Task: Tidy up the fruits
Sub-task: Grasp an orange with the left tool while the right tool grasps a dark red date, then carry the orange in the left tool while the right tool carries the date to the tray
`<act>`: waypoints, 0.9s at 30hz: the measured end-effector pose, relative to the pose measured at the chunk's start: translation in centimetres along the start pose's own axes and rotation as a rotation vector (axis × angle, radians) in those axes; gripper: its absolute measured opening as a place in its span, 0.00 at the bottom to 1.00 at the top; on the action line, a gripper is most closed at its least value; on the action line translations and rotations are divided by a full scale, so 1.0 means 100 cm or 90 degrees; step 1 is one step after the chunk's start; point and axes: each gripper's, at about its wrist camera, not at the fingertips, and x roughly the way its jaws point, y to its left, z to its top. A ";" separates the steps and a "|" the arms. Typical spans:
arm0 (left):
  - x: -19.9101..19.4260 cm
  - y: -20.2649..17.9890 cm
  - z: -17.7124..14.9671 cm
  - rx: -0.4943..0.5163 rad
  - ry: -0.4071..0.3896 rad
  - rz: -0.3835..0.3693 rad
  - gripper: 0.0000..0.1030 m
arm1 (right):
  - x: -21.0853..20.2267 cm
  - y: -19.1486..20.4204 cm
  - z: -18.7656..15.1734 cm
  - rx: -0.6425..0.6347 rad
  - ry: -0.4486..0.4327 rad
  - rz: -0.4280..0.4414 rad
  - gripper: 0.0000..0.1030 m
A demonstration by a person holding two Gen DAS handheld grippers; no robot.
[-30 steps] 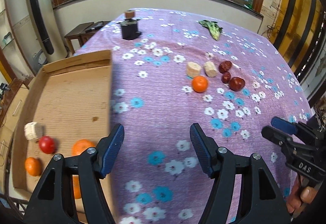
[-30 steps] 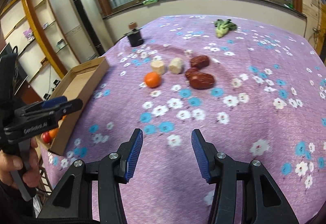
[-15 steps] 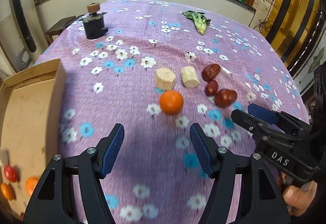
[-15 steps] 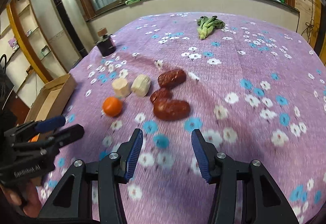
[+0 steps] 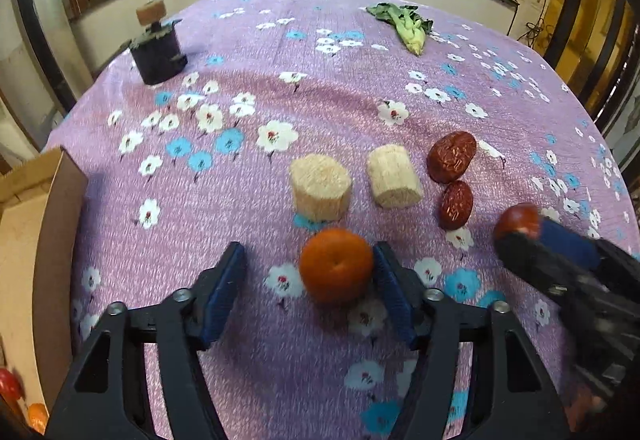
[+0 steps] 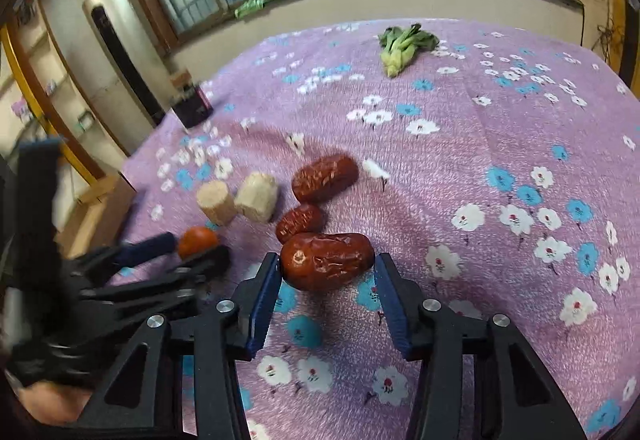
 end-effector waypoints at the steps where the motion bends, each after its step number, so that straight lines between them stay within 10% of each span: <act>1: 0.000 0.000 0.001 0.001 -0.001 -0.001 0.46 | -0.006 0.000 0.001 0.003 -0.008 0.011 0.48; 4: -0.005 -0.003 -0.001 -0.007 0.013 0.002 0.30 | -0.016 0.001 0.002 0.009 -0.014 0.032 0.48; 27: -0.116 0.060 -0.064 -0.020 -0.070 0.055 0.30 | -0.057 0.041 -0.030 -0.014 -0.051 0.068 0.48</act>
